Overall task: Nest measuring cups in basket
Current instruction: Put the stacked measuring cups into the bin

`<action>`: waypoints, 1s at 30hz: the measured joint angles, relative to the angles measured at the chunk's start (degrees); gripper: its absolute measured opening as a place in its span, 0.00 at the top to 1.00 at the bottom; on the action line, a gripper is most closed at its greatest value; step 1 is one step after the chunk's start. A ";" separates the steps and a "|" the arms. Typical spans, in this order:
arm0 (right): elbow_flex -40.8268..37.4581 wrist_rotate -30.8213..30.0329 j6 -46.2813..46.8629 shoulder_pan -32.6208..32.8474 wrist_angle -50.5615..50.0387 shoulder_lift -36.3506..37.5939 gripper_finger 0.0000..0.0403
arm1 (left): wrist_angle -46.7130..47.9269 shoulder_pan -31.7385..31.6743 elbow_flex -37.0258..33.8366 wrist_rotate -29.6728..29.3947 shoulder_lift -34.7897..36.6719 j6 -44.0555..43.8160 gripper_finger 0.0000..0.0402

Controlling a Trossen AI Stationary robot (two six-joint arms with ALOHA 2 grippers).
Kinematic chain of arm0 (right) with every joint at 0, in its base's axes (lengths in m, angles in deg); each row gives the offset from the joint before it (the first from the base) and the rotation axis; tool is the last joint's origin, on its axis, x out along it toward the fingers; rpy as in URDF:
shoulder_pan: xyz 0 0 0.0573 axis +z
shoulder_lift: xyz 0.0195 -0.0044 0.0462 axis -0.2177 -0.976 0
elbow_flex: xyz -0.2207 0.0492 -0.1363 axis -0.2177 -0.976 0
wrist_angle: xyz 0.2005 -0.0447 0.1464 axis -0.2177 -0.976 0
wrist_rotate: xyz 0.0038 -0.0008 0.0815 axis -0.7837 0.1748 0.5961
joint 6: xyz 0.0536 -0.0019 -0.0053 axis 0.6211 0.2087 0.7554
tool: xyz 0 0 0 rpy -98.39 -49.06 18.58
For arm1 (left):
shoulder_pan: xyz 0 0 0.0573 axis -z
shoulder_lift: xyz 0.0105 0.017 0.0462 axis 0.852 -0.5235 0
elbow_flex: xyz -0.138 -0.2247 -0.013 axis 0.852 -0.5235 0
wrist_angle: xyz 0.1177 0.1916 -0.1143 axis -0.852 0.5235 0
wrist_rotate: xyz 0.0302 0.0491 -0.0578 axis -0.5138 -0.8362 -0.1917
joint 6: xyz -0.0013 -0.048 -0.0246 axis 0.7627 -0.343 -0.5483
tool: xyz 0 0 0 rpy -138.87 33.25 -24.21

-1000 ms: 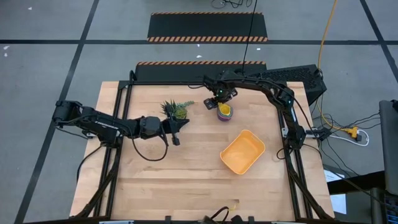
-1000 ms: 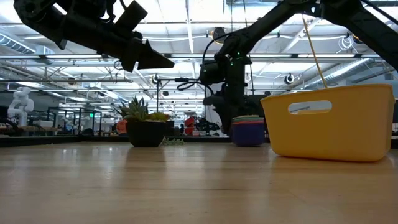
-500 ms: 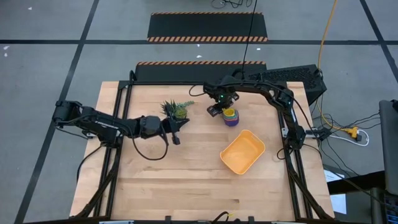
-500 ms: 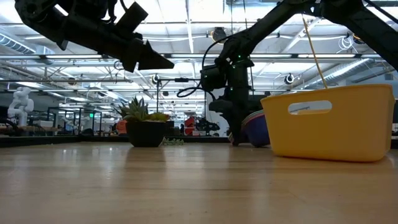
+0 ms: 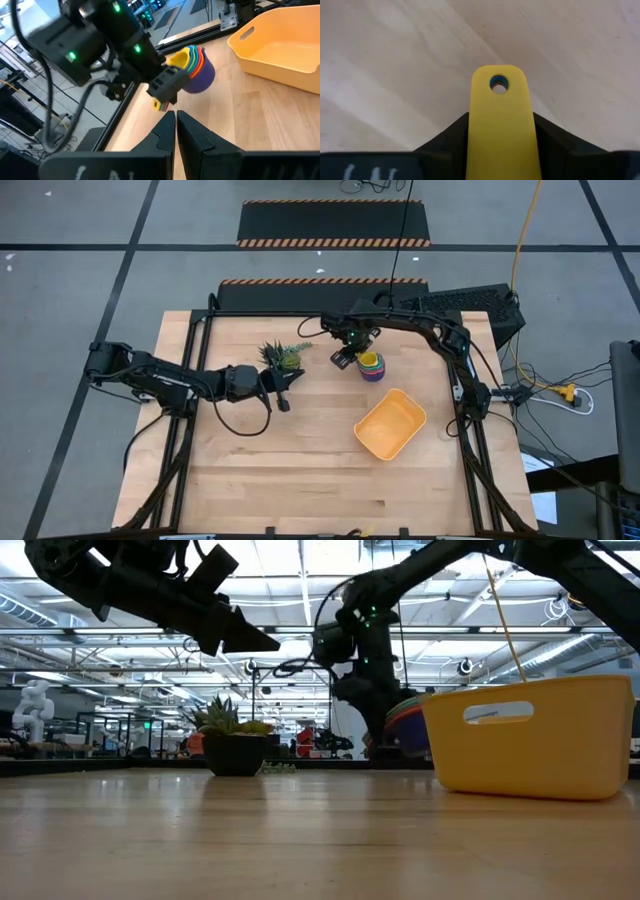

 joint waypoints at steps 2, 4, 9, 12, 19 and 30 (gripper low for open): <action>2.04 -0.41 -0.27 0.66 -2.22 0.00 0.63 | 0.06 0.00 0.00 0.00 0.00 0.00 0.95; 4.04 -0.44 -0.27 1.33 -4.19 0.00 0.63 | 0.29 0.00 0.00 0.00 0.00 0.00 0.95; 9.56 -0.55 0.99 3.24 -9.04 0.02 0.63 | 0.39 0.00 0.00 0.00 0.00 0.00 0.95; 12.80 -0.59 2.16 4.73 -13.00 0.02 0.64 | 0.71 -0.01 0.00 0.00 0.00 -0.07 0.95; 17.22 -1.69 8.00 8.87 -18.28 1.64 0.64 | 1.24 0.00 0.00 0.02 -0.02 -0.22 0.95; 9.58 -1.67 31.46 15.84 -18.70 11.18 0.64 | 2.54 0.02 -0.01 0.03 -0.02 -1.23 0.95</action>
